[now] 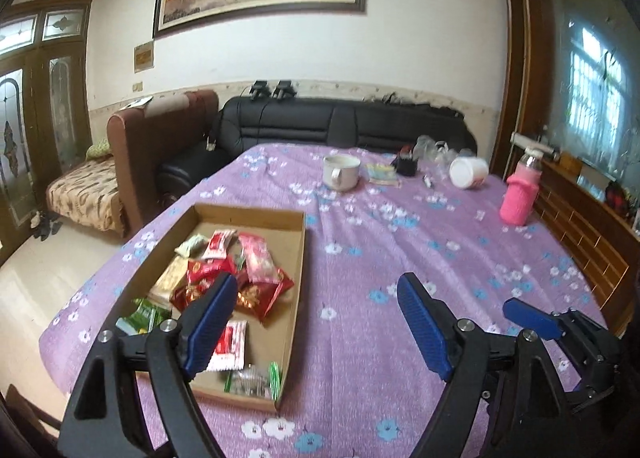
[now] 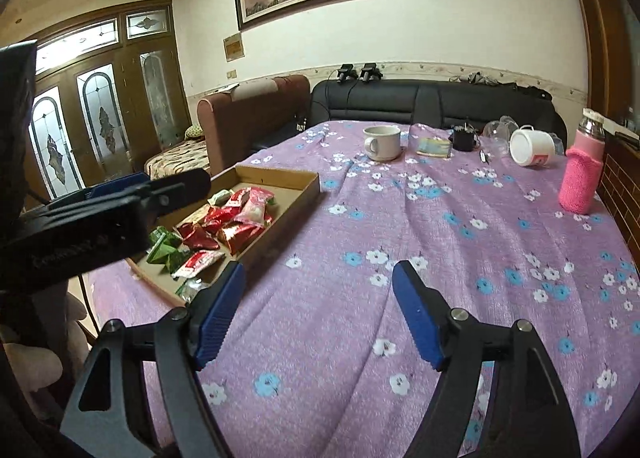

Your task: Organize snacks

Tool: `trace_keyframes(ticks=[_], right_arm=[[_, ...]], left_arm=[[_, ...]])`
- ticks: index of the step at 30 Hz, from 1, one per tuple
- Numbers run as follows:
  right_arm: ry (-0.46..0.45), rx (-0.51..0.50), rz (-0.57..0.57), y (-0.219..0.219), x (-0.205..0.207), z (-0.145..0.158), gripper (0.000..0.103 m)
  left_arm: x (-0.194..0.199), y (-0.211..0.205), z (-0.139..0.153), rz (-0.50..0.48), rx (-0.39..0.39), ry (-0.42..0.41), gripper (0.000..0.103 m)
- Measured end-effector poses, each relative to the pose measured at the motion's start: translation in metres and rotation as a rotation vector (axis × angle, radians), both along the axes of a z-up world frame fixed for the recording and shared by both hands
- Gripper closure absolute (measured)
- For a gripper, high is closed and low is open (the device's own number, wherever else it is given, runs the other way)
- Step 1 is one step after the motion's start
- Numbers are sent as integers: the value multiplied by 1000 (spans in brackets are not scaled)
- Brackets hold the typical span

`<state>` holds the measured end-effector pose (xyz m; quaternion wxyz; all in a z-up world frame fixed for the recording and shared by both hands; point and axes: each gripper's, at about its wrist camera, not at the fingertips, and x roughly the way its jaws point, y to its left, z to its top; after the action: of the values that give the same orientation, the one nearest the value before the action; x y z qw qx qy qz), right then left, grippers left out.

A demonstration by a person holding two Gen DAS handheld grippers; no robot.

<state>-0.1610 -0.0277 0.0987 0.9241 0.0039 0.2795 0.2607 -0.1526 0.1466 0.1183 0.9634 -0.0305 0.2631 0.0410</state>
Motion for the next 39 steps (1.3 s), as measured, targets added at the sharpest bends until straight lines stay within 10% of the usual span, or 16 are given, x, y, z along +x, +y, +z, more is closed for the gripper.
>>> trace_keyframes(ticks=[19,29,39], right_arm=[[95,-39,5,12,3,-22,25],[81,-61,32,29,-2,-22,25],[91,-84,76,45,-12,-26,25]], left_arm=[[4,-1,-27,30,11,127,21],[-46,8,5,171,90,-147,17],[-25,36,-20,233,0,28,17]])
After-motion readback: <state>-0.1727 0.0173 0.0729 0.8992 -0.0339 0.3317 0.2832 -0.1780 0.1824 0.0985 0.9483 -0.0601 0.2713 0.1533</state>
